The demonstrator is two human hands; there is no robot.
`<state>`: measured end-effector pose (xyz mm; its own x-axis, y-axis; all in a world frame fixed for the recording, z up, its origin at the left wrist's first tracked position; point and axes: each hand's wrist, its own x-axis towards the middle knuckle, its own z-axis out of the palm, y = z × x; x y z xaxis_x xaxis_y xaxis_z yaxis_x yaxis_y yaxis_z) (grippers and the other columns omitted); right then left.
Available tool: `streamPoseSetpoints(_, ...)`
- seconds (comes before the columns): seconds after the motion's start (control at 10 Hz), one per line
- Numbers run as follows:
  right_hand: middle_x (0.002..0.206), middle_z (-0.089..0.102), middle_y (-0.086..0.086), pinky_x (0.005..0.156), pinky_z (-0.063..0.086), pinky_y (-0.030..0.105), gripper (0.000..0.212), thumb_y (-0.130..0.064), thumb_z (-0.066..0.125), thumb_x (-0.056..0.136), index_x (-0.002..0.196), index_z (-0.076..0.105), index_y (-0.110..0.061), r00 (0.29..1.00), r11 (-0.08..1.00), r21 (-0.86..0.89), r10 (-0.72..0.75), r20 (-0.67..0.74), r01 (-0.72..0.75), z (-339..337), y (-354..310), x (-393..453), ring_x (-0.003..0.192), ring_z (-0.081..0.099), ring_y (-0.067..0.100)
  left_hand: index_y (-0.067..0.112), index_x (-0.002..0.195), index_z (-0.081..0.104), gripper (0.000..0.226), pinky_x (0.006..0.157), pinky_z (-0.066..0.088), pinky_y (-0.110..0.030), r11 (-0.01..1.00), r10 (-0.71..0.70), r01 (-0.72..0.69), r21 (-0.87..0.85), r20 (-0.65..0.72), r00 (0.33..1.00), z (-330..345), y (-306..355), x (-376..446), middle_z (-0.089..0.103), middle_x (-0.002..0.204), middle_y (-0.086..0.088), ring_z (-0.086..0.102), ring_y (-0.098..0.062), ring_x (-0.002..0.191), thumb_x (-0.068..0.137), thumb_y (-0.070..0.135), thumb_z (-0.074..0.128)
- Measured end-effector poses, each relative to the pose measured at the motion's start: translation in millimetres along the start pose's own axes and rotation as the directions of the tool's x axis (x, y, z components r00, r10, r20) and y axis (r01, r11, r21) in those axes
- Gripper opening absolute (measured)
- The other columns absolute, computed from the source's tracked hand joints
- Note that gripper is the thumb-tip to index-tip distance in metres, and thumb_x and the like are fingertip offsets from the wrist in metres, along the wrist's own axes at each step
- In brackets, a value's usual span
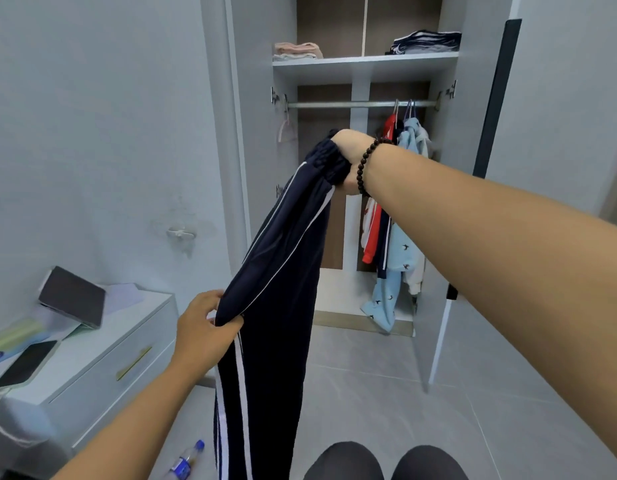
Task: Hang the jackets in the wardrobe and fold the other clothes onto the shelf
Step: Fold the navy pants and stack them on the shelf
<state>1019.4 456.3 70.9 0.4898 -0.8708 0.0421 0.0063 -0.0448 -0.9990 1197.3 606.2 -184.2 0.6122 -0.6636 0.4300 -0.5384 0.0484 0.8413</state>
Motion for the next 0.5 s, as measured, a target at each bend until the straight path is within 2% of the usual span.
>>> streamPoseSetpoints(0.1,0.074,0.036,0.003,0.061,0.038,0.026,0.034,-0.005,0.027,0.100,0.068,0.034,-0.013,0.999,0.994,-0.110,0.012,-0.046,-0.017,-29,0,-24,0.064,0.038,0.014,0.046,0.073,0.060,0.047,0.052,0.036,-0.003,0.993,0.100,-0.083,-0.083,0.226,0.969,11,27,-23,0.057,0.060,0.021,0.052,0.004,0.053,0.073,-0.001,0.064)
streamPoseSetpoints(0.2,0.057,0.032,0.003,0.048,0.035,0.018,0.033,-0.006,0.032,0.094,0.063,0.032,-0.017,0.995,0.991,-0.100,0.085,-0.044,-0.090,-66,5,-41,0.046,0.036,0.012,0.036,0.053,0.050,0.037,0.046,0.028,-0.009,0.989,0.120,-0.057,-0.140,0.494,0.861,34,55,-52,0.038,0.046,0.013,0.036,-0.002,0.043,0.070,0.005,0.061)
streamPoseSetpoints(0.3,0.044,0.032,-0.002,0.034,0.033,0.013,0.032,-0.010,0.038,0.093,0.063,0.030,-0.019,0.980,0.984,-0.011,0.174,-0.100,-0.176,-117,15,-65,0.029,0.033,0.008,0.026,0.062,0.043,0.031,0.048,0.030,-0.013,0.983,0.141,-0.019,-0.185,0.674,0.725,69,73,-83,0.037,0.049,0.015,0.036,-0.002,0.047,0.074,0.002,0.060)
streamPoseSetpoints(0.4,0.045,0.031,-0.003,0.034,0.030,0.011,0.034,-0.011,0.043,0.094,0.062,0.034,-0.018,0.959,0.969,-0.076,0.217,-0.181,-0.234,-161,30,-101,0.031,0.027,0.005,0.032,0.064,0.045,0.035,0.046,0.029,-0.016,0.970,0.187,0.020,-0.244,0.794,0.578,110,85,-121,0.033,0.053,0.015,0.033,-0.007,0.048,0.075,0.000,0.056)
streamPoseSetpoints(0.5,0.051,0.033,0.000,0.041,0.025,0.009,0.030,-0.007,0.041,0.093,0.065,0.038,-0.017,0.927,0.941,-0.119,0.279,-0.251,-0.316,-207,52,-132,0.038,0.028,0.008,0.043,0.064,0.050,0.041,0.046,0.028,-0.016,0.956,0.222,0.057,-0.286,0.840,0.496,146,93,-158,0.034,0.053,0.018,0.032,-0.004,0.048,0.072,0.002,0.055)
